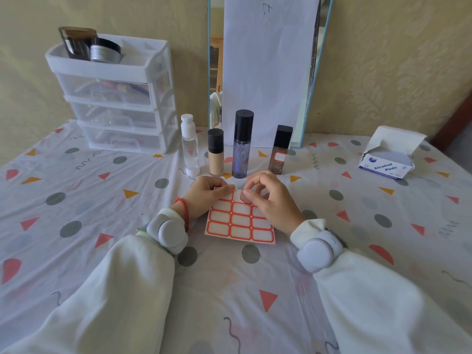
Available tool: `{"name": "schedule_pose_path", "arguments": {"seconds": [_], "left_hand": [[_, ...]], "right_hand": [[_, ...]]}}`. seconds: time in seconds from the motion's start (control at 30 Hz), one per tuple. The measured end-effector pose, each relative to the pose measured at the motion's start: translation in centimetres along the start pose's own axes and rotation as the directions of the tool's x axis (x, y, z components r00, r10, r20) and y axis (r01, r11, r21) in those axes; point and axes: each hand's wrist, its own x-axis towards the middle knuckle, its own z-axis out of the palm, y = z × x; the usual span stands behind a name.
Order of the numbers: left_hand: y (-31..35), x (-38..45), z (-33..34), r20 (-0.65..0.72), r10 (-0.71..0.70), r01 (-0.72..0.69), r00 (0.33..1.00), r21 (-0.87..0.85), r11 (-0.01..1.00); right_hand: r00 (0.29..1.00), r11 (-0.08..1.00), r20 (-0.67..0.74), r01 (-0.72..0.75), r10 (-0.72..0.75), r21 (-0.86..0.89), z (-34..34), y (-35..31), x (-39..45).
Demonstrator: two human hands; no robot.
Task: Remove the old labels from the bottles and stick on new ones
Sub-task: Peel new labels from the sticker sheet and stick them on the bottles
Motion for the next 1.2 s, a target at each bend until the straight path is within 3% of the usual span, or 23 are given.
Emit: {"name": "schedule_pose_path", "arguments": {"seconds": [0.2,0.3,0.47,0.67,0.93,1.2], "left_hand": [[-0.2,0.1,-0.3,0.038,0.010,-0.011,0.999,0.009,1.000],[-0.1,0.0,-0.4,0.060,0.143,-0.148,0.988,0.082,0.986],[0.0,-0.5,0.0,-0.057,0.265,-0.270,0.962,-0.085,0.959],[0.2,-0.7,0.3,0.003,0.330,-0.329,0.944,-0.094,0.940],[0.1,-0.6,0.0,-0.046,0.336,-0.338,0.941,-0.077,0.938],[2.1,-0.1,0.0,-0.105,0.362,-0.337,0.926,0.200,0.920]], "right_hand": [[0.984,0.941,0.000,-0.171,0.179,0.292,-1.2,-0.3,0.1],[0.979,0.921,-0.074,-0.151,0.190,0.359,-1.6,-0.5,0.2],[0.998,0.978,-0.031,-0.052,0.060,0.203,-1.1,-0.5,0.0],[0.998,0.996,0.012,0.056,-0.057,0.075,-0.3,-0.3,0.0],[0.996,0.990,-0.004,-0.093,0.094,0.105,-0.3,0.1,0.2],[0.988,0.985,-0.013,-0.150,0.152,0.081,-1.1,-0.3,1.1]]}}
